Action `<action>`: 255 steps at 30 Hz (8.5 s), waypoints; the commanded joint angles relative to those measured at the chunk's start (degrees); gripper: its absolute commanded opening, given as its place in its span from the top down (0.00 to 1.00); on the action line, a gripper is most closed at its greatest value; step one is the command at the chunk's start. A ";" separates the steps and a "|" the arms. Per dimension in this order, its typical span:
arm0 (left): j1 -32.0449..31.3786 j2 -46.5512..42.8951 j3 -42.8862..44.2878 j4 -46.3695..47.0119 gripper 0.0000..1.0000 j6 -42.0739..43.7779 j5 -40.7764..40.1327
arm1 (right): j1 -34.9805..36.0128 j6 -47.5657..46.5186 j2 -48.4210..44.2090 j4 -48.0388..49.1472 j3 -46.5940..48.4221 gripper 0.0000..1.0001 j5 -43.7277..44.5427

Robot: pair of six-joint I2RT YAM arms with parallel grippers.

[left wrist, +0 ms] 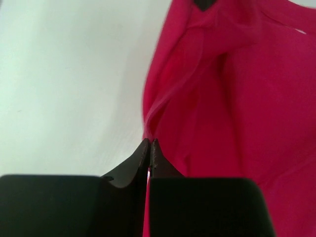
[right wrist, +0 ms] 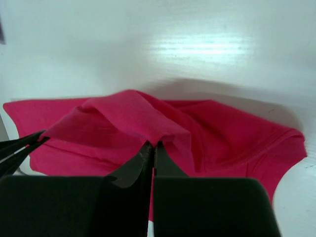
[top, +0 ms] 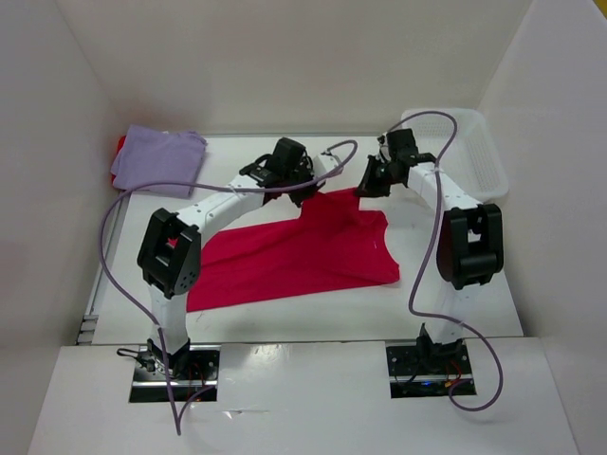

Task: Fold and stack the t-shirts
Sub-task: Fold the other side of the tshirt into a rectangle, then rotate the tshirt 90 degrees

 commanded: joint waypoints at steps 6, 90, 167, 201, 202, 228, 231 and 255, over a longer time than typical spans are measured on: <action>-7.40 -3.68 -9.65 -8.13 1.00 8.08 9.00 | 0.06 1.46 -11.80 -9.97 -19.93 1.00 -3.55; 38.38 -12.46 -34.64 -15.42 0.41 10.65 -18.34 | -1.00 -4.77 16.93 -4.09 25.59 0.52 17.09; 47.17 -18.88 -40.24 -22.80 0.53 17.40 -13.59 | 3.39 10.63 19.72 4.01 10.05 0.96 18.33; 38.90 -51.32 -41.66 -16.83 0.25 8.28 -4.10 | 56.29 37.66 -24.59 0.99 -16.76 0.00 48.22; 38.90 -51.32 -41.13 -17.53 0.25 8.28 -3.05 | 57.87 38.64 -22.91 2.40 -16.78 0.00 47.17; 43.56 -45.08 -41.65 -19.74 0.24 9.15 1.35 | 60.35 47.70 8.40 15.78 -15.03 0.48 23.88; 43.56 -45.08 -41.65 -19.74 0.24 9.15 1.35 | 59.82 47.08 10.16 15.78 -13.54 0.90 22.82; -1.29 -42.88 -36.72 -24.38 0.12 29.35 -3.20 | 49.63 43.77 -31.41 4.34 -53.35 0.99 19.93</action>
